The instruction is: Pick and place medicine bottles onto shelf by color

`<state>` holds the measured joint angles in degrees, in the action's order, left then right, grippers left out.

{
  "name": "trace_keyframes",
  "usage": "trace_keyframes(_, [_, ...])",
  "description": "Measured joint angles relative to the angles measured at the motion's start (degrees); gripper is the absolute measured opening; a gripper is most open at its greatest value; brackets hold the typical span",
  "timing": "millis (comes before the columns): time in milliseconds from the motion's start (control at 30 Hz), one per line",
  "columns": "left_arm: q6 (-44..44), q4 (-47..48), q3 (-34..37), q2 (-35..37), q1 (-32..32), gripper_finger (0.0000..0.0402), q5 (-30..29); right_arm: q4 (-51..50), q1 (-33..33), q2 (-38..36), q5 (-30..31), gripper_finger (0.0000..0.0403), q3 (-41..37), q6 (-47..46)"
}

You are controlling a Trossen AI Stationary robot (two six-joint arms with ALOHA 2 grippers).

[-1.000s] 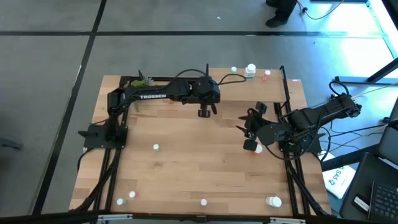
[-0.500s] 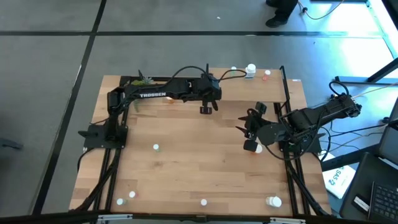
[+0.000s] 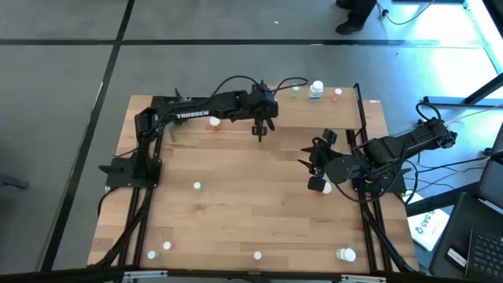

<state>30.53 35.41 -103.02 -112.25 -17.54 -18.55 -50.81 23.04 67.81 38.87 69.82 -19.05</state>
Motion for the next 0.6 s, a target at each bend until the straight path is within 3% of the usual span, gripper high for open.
trace_keyframes(600, [3.1,-4.9,0.0,0.1,-2.0,0.0000,0.4,0.0,0.0,0.0,0.0,0.0163,0.0,0.0])
